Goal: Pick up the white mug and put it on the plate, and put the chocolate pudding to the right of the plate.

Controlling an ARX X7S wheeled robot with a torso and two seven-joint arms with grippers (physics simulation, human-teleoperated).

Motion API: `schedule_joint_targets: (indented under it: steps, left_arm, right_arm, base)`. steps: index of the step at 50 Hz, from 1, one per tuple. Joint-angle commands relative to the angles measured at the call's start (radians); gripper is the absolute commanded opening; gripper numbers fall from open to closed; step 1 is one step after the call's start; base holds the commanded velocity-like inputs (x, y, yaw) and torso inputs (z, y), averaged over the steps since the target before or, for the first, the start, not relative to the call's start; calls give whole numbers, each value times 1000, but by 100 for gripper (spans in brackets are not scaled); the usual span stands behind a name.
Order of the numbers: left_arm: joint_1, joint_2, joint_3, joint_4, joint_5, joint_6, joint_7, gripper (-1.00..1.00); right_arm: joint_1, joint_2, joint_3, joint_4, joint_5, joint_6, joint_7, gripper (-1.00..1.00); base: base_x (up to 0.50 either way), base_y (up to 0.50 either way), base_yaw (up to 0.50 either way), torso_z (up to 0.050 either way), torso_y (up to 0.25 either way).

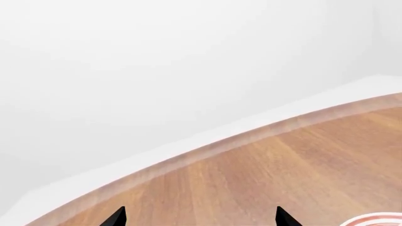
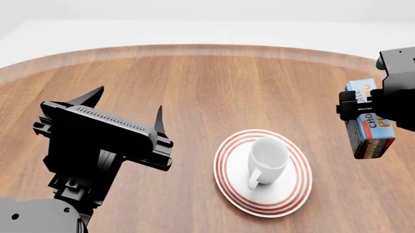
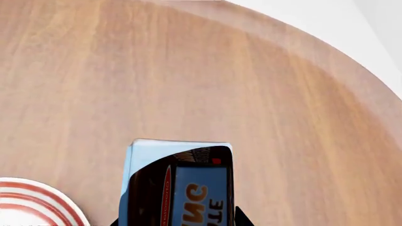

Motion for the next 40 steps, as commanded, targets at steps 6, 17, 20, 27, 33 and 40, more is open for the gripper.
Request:
schedule_joint_targets:
  steps: [6, 17, 20, 27, 33, 40]
  left_arm:
    - [5, 20, -24, 5, 19, 10, 13, 100]
    - [15, 20, -23, 0, 27, 15, 17, 100]
    - [14, 21, -24, 1, 26, 14, 16, 100]
    - [13, 27, -24, 6, 25, 8, 10, 100]
    - [15, 30, -23, 6, 28, 8, 10, 100]
    - [19, 32, -23, 8, 30, 7, 7, 100]
  right_arm:
    - [-80, -29, 24, 45, -44, -64, -47, -100]
    - [-130, -45, 34, 87, -38, -101, -65, -100]
    - [-137, -36, 36, 84, -35, -103, -59, -100]
    - [-174, -31, 37, 95, -33, -119, -61, -100]
    - [-198, -28, 37, 105, -32, -129, -61, -100]
    - [-225, -31, 39, 118, -31, -144, -68, -100]
  base:
    - [0, 0, 0, 0, 0]
    - [0, 0, 0, 0, 0]
    - [0, 0, 0, 0, 0]
    - [0, 0, 0, 0, 0]
    - [0, 0, 0, 0, 2]
    - [0, 0, 0, 0, 0]
